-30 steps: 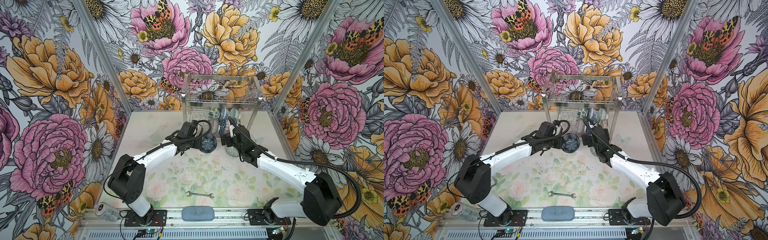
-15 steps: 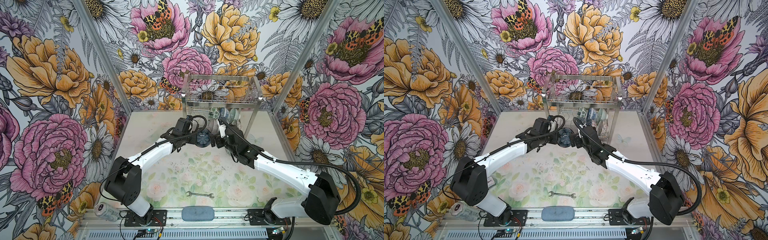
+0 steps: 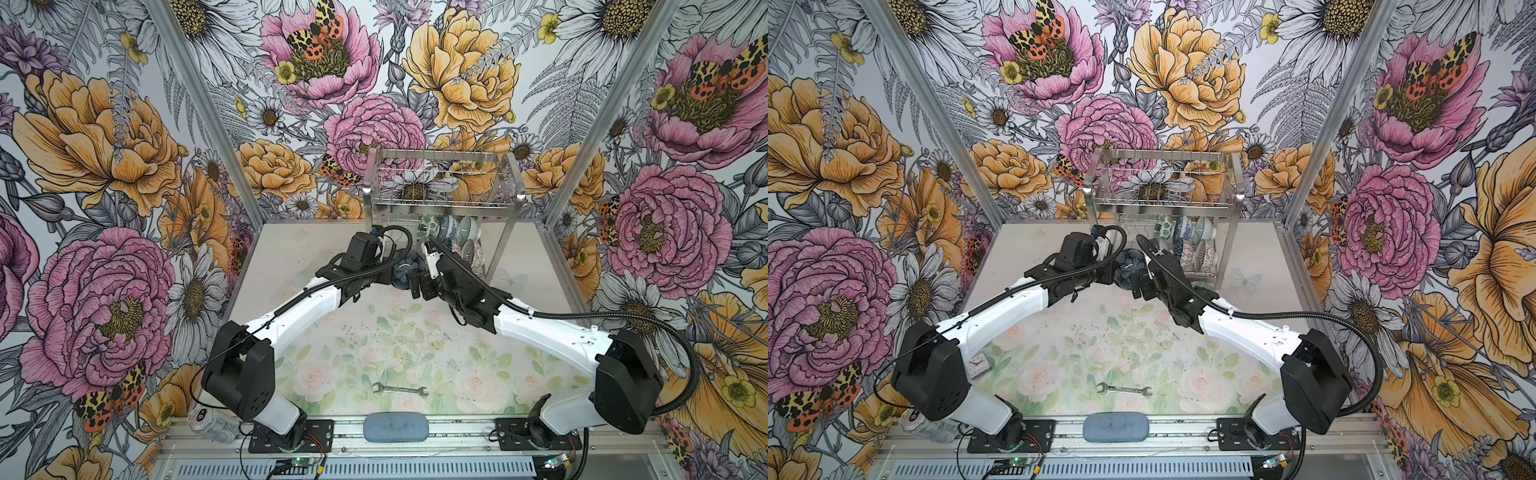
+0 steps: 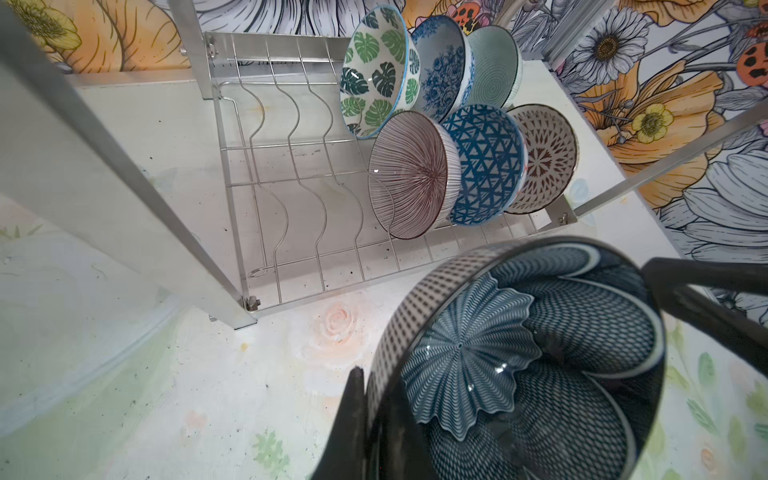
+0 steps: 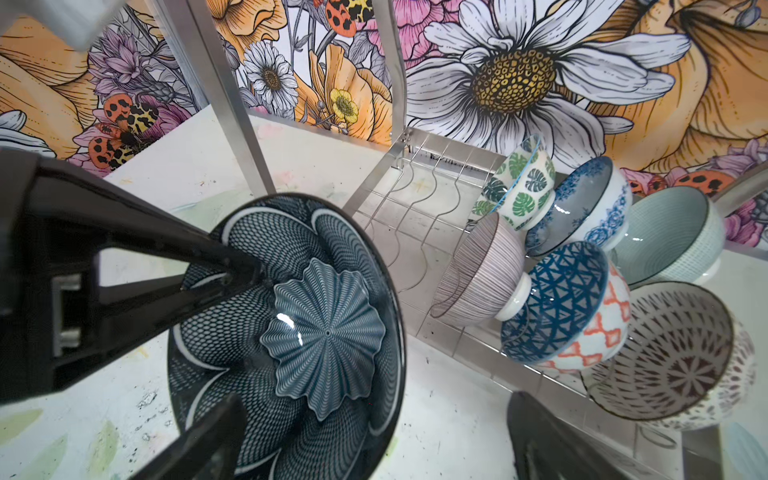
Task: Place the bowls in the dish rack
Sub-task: 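Close the right gripper on the flower bowl rim while the left gripper holds it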
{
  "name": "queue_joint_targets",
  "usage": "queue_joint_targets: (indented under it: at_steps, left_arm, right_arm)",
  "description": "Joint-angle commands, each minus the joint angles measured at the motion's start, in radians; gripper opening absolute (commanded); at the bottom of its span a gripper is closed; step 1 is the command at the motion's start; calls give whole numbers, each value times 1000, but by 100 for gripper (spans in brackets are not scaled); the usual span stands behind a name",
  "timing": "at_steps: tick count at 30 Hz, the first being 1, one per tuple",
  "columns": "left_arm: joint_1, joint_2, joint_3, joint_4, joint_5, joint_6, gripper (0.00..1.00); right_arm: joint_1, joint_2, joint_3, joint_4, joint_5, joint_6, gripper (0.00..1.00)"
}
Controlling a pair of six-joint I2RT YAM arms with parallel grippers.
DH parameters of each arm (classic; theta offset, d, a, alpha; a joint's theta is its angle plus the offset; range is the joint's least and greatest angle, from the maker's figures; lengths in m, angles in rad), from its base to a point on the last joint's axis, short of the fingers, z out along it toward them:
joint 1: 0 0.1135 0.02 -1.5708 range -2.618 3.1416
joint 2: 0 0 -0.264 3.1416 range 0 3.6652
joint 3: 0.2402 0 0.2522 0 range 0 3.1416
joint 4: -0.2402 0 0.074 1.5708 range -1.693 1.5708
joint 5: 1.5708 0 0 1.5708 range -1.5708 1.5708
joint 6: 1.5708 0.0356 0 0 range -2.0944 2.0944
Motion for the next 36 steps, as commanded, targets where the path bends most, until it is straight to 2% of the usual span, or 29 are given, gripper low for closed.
queue_joint_targets:
  at_steps: [1, 19, 31, 36]
  left_arm:
    - [6, -37, 45, 79, -3, 3, 0]
    - [4, -62, 46, 78, 6, 0, 0]
    - [-1, -68, 40, 78, 23, 1, 0]
    - [-11, -68, 37, 77, 22, 3, 0]
  right_arm:
    - [8, 31, 36, 33, -23, 36, 100]
    - [-10, 105, 54, 84, -43, 94, 97]
    - [-58, 99, 43, 99, -36, 162, 68]
    - [-60, 119, 51, 108, -36, 188, 52]
